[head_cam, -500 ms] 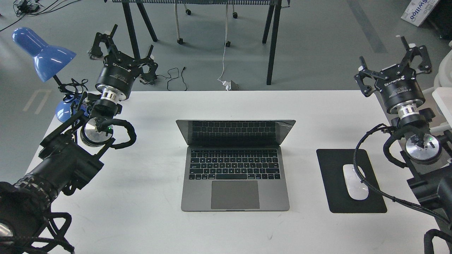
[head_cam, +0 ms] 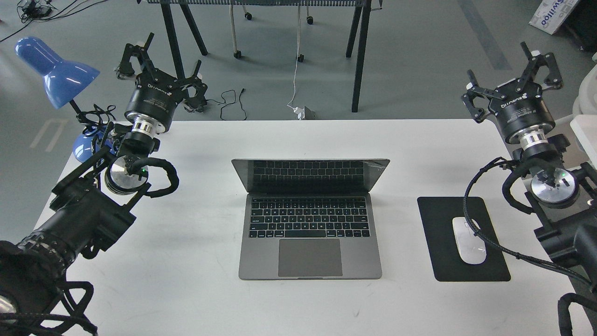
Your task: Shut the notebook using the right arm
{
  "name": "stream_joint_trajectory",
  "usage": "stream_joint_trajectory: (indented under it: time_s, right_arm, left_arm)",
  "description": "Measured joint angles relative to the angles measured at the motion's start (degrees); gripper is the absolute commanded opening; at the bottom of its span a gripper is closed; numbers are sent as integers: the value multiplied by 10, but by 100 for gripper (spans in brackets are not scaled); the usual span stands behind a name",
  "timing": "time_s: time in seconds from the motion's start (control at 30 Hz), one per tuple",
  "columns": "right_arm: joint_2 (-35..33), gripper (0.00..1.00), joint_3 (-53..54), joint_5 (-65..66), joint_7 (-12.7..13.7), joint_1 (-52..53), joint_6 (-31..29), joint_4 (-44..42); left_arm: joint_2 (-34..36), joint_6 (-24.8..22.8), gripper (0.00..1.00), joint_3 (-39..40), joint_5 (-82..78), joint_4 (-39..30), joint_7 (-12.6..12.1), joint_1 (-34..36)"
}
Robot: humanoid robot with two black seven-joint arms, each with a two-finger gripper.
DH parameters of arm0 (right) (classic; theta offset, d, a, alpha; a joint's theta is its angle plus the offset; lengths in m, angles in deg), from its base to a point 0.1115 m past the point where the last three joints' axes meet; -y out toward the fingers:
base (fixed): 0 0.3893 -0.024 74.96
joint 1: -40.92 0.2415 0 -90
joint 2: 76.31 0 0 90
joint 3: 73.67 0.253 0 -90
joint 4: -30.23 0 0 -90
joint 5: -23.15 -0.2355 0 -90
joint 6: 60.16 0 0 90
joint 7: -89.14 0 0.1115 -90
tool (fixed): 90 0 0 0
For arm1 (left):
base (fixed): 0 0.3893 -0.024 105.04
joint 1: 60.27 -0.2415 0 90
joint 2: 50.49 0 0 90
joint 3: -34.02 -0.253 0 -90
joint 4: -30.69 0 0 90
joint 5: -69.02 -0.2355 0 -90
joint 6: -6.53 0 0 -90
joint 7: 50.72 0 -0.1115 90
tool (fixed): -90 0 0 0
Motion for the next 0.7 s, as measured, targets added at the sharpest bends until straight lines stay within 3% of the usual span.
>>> stream_joint_trajectory:
  time_s: [0.13, 0.4, 0.7]
  right_arm:
    - [17, 100, -75, 1, 1, 53, 34, -18]
    - [66, 100, -156, 3, 13, 89, 46, -19]
    - [58, 100, -254, 2, 21, 83, 45, 45]
  left_arm:
    - [0, 0, 100, 0, -2, 0, -2, 0]
    - [0, 0, 100, -1, -2, 0, -2, -1]
    - [0, 0, 100, -1, -3, 0, -2, -1]
